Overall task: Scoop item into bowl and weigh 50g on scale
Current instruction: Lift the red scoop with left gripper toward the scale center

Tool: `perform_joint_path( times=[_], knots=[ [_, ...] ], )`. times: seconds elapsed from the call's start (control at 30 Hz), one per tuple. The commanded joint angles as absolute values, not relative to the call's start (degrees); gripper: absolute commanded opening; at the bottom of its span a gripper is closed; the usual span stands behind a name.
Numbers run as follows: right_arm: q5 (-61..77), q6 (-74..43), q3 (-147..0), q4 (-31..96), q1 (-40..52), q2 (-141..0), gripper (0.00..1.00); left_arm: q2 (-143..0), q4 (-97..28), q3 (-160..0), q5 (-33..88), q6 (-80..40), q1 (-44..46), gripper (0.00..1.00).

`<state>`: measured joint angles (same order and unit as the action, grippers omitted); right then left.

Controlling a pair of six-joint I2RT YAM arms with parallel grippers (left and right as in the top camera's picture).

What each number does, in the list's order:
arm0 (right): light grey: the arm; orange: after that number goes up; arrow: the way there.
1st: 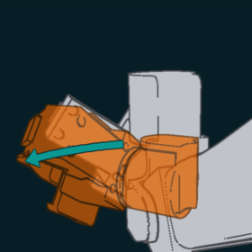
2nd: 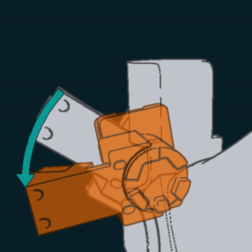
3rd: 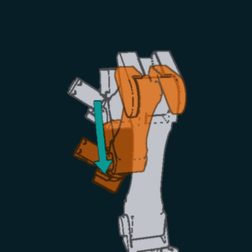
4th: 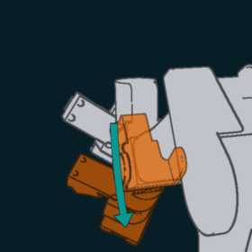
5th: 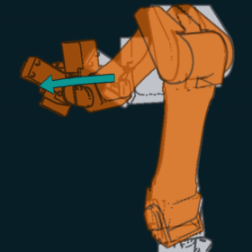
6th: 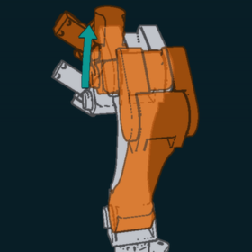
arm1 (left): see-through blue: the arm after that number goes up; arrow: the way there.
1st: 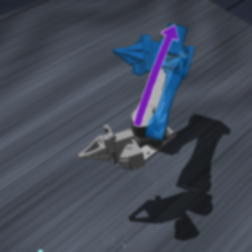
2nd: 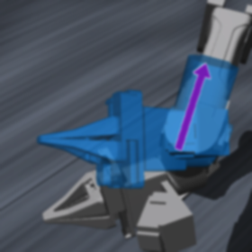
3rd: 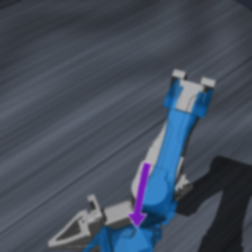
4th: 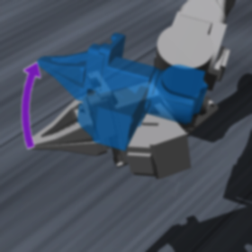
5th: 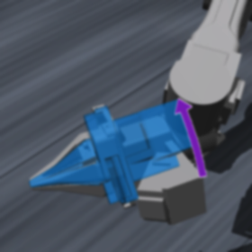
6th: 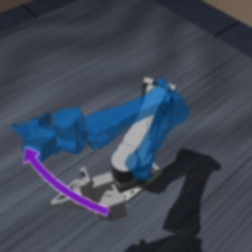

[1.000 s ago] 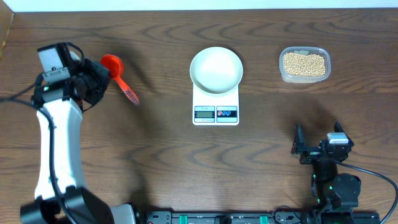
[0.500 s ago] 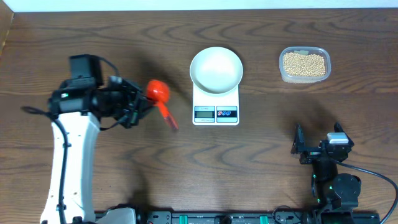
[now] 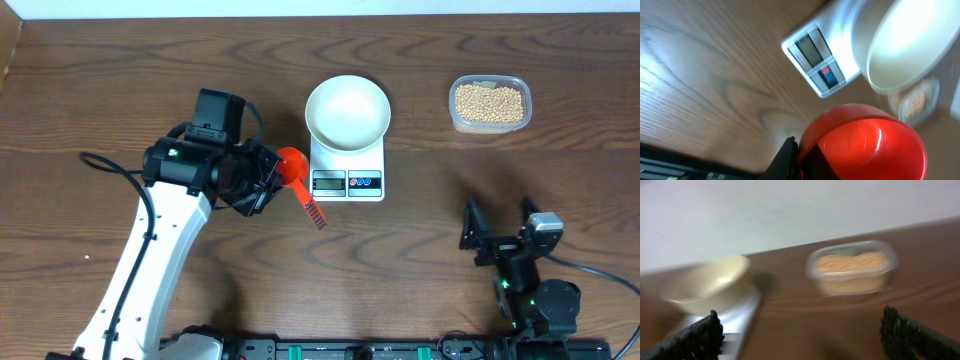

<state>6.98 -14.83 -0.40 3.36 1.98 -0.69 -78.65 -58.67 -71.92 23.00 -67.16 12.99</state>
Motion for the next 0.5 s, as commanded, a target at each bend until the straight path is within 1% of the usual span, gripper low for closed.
perform_joint_path(
  times=[0.0,0.1,0.27,0.4,0.47],
  knots=[
    [20.32,-38.65,-0.32,2.70,2.35,-0.49,0.99,-78.11,-58.89,-72.12,12.69,-77.69,13.72,0.07],
    [21.91,-40.75,-0.32,2.72,2.35,-0.49,0.99,-78.13,-58.87,-72.12,12.29,-80.82,13.69,0.07],
    [29.76,-53.30,-0.32,-0.36,2.35,-0.54,0.99,-78.35,-58.92,-72.12,9.93,-83.77,13.76,0.07],
    [38.26,-55.13,-0.47,-7.75,2.35,-0.93,0.99,-78.72,-59.22,-72.01,9.58,-84.86,13.98,0.07],
    [39.46,-57.25,-1.72,-8.10,2.35,-2.07,0.99,-78.78,-59.09,-71.79,9.58,-85.49,14.20,0.07]
  ],
)
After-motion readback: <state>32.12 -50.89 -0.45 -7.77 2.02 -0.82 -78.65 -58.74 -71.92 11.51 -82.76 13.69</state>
